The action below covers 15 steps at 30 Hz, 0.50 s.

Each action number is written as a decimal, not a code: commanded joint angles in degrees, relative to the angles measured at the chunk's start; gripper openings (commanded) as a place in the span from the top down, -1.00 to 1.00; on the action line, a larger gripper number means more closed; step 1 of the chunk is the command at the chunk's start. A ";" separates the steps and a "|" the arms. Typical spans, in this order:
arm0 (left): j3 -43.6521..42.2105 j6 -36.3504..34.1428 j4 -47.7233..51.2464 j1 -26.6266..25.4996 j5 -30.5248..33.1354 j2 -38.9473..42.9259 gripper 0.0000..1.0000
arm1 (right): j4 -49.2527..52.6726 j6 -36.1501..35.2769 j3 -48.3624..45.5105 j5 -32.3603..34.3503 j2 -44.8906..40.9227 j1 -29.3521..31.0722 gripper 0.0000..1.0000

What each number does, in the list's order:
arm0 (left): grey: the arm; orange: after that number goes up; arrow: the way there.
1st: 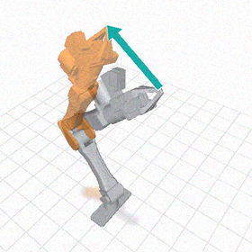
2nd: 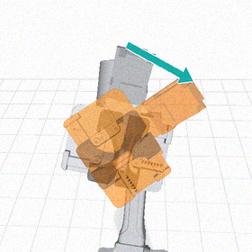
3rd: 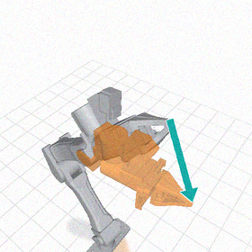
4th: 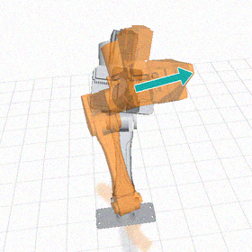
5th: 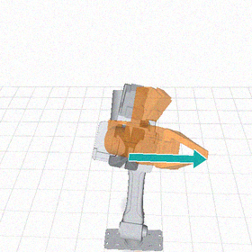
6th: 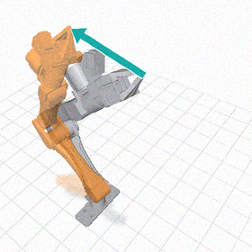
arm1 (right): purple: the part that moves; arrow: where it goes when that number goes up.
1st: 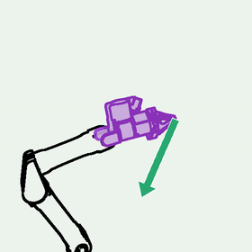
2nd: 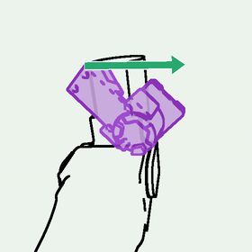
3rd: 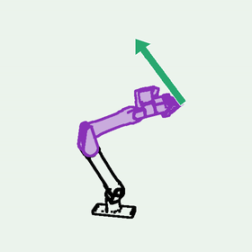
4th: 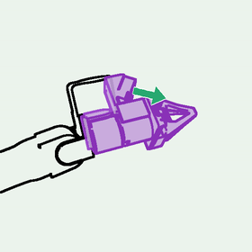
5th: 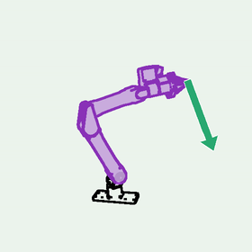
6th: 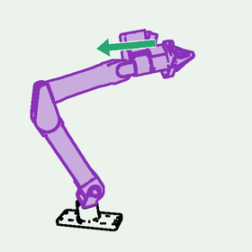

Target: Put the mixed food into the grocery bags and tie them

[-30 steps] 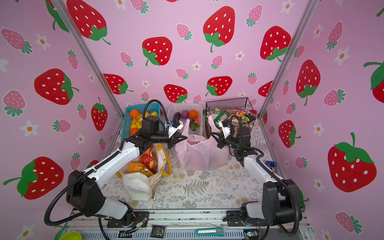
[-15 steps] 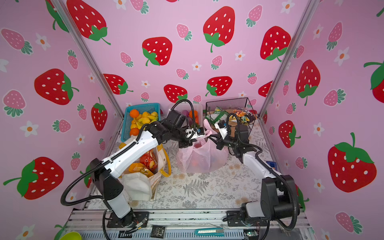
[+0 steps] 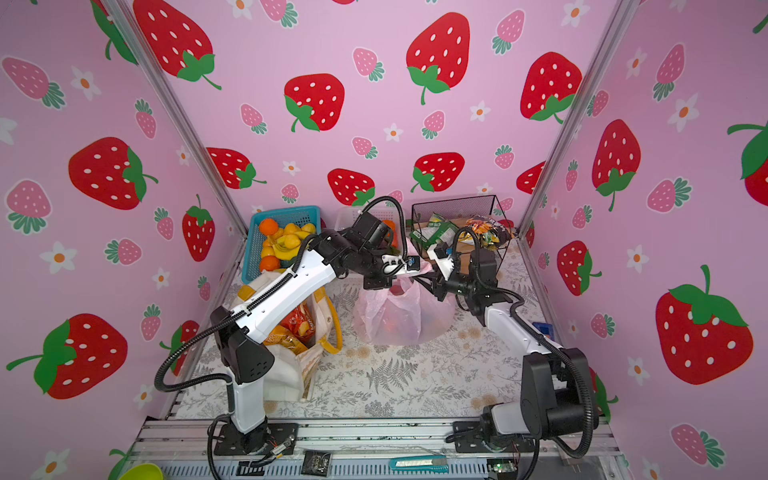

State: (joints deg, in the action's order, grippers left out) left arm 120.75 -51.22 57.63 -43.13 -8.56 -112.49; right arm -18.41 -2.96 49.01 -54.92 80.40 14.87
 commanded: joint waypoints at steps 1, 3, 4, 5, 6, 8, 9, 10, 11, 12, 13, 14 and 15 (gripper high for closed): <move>2.38 -2.12 2.81 -0.28 -0.58 -0.67 1.00 | -3.48 -0.55 -1.17 -2.61 -0.83 0.07 0.38; 2.51 -2.13 2.59 -0.28 -0.74 -1.17 1.00 | -5.05 0.35 -1.79 -3.26 -0.87 0.14 0.32; 2.56 -2.13 2.42 -0.29 -0.76 -1.36 1.00 | -5.67 0.58 -2.12 -3.44 -0.94 0.07 0.29; 2.80 -2.13 2.31 -0.31 -0.63 -1.65 1.00 | -6.01 0.67 -2.29 -3.63 -0.96 0.07 0.26; 3.09 -2.05 2.23 -0.29 -0.63 -2.00 1.00 | -6.02 0.59 -2.50 -3.71 -0.92 0.07 0.23; 3.84 -1.80 2.23 -0.29 -0.80 -2.61 1.00 | -6.06 0.33 -2.67 -3.87 -0.92 0.07 0.17; 4.15 -1.70 2.23 -0.29 -0.97 -2.89 1.00 | -6.02 0.21 -2.70 -4.03 -0.94 0.07 0.14; 4.45 -1.74 2.23 -0.28 -1.27 -3.17 1.00 | -6.17 0.15 -2.70 -4.22 -1.03 0.09 0.11; 4.64 -1.74 2.23 -0.29 -1.44 -3.30 1.00 | -6.43 0.36 -2.76 -4.23 -1.04 0.08 0.08; 4.76 -1.82 2.23 -0.41 -1.55 -3.48 1.00 | -6.90 0.64 -2.83 -4.44 -1.14 0.07 0.06; 4.77 -1.95 2.23 -0.39 -1.54 -3.61 1.00 | -7.85 1.26 -3.00 -4.35 -1.33 0.13 0.03; 4.89 -2.04 2.22 -0.46 -1.55 -3.78 1.00 | -8.55 1.85 -3.24 -4.25 -1.42 0.07 0.02; 5.06 -2.14 2.31 -0.48 -1.51 -4.01 1.00 | -9.96 2.77 -3.60 -4.13 -1.73 0.07 -0.01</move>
State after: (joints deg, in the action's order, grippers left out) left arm 123.22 -51.48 58.13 -43.18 -8.62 -115.48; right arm -24.53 -0.97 46.41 -57.32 80.34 14.90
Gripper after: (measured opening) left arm 0.047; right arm 0.498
